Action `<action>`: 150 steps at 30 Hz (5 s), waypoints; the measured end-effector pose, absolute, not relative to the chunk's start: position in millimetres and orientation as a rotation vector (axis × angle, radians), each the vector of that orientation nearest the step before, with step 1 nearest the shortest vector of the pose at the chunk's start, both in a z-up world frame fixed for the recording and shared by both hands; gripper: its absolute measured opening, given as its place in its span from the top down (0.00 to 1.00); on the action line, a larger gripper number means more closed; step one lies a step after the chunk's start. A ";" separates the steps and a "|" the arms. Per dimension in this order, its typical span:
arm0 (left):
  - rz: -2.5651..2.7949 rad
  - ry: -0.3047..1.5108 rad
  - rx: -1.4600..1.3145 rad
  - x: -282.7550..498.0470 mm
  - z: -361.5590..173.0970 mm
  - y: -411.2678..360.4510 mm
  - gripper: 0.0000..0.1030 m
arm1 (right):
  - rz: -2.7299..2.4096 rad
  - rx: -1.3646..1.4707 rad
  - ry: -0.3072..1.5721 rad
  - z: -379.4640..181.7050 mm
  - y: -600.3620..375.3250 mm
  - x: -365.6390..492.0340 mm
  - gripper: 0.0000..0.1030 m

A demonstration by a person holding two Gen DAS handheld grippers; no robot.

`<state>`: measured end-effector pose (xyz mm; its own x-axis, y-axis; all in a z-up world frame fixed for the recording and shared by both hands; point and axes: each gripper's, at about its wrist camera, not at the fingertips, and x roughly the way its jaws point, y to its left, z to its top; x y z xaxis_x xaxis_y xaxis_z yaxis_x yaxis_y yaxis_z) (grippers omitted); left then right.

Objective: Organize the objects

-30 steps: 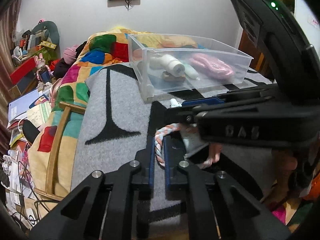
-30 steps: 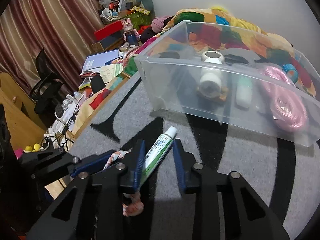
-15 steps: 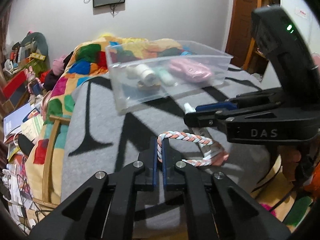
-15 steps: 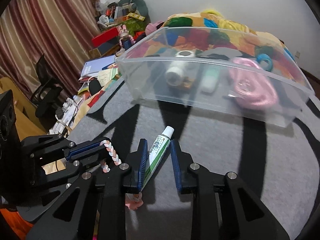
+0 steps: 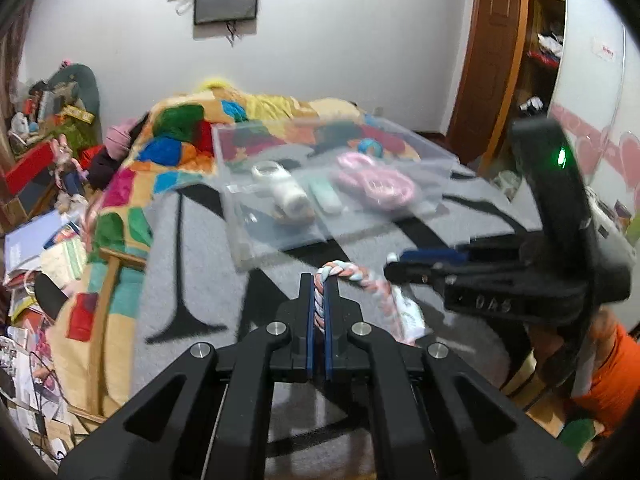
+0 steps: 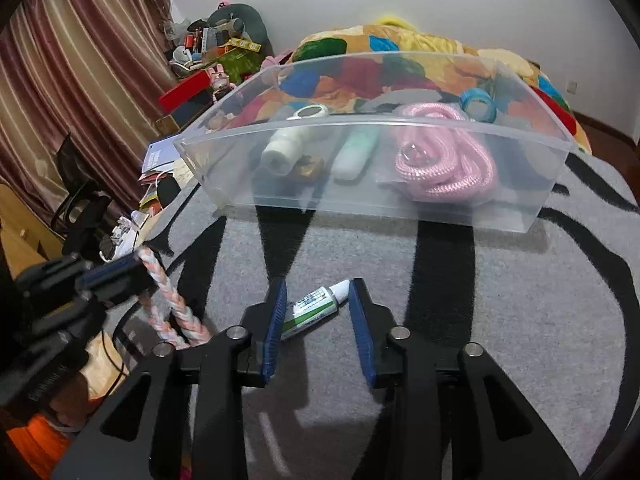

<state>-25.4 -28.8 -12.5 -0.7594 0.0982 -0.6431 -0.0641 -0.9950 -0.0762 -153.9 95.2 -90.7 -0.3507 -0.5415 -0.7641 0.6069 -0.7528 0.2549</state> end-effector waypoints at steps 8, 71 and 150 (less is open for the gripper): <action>2.911 -0.085 -1.022 -21.8 -0.6 -39.1 0.97 | -2.171 1.164 0.091 -85.7 110.1 -155.3 0.82; 3.006 -0.158 -0.965 -97.1 22.4 -22.2 0.44 | -2.292 0.844 0.090 -7.6 118.2 -171.0 0.64; 2.999 -0.172 -0.875 -51.6 -9.4 0.0 0.13 | -2.366 0.773 0.051 -42.2 158.0 -126.4 0.23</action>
